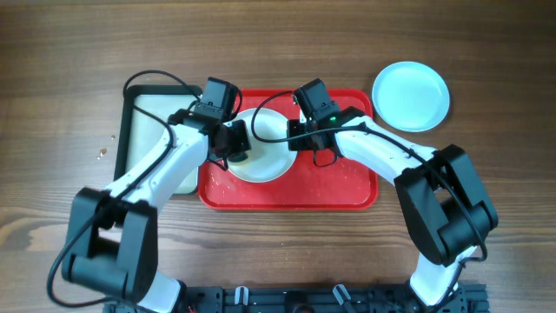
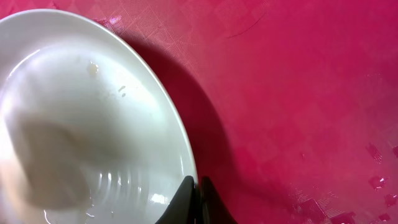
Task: Clean dirty plates on tray and stack at the side
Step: 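Scrub the white plate with the sponge in the left gripper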
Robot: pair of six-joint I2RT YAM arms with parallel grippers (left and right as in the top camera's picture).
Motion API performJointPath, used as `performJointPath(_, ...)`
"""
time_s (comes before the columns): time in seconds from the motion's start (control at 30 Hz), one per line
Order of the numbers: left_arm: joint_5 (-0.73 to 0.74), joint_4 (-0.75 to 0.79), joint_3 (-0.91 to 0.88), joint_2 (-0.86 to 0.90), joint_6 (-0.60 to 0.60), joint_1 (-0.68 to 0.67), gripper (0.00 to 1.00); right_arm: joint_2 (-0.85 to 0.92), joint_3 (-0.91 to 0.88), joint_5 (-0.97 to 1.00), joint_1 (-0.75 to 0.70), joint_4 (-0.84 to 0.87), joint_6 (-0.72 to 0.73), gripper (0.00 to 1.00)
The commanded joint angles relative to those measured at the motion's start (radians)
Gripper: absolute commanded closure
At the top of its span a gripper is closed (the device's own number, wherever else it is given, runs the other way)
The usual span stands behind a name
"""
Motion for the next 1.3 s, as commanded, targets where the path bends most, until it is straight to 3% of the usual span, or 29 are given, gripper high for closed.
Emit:
performJointPath(0.0, -0.019, -0.010, -0.011, 0.068, 0.016, 0.003, 0.96, 0.015, -0.004, -0.007, 0.008, -0.005, 0.007, 0.96)
performJointPath(0.23, -0.010, -0.023, -0.011, 0.169, 0.015, 0.001, 0.96, 0.015, -0.004, -0.007, 0.008, -0.002, 0.007, 0.96)
performJointPath(0.63, 0.247, 0.118, -0.011, 0.191, 0.011, -0.060, 0.96, 0.015, -0.004, -0.007, 0.008, -0.002, 0.007, 0.96)
performJointPath(1.07, 0.245, 0.168, -0.003, 0.166, 0.013, -0.120, 0.96, 0.015, -0.004, -0.007, 0.008, -0.002, 0.007, 0.96)
performJointPath(1.27, 0.093, 0.051, 0.055, 0.054, 0.021, -0.064, 0.96, 0.015, -0.004, -0.007, 0.008, -0.002, 0.008, 0.96)
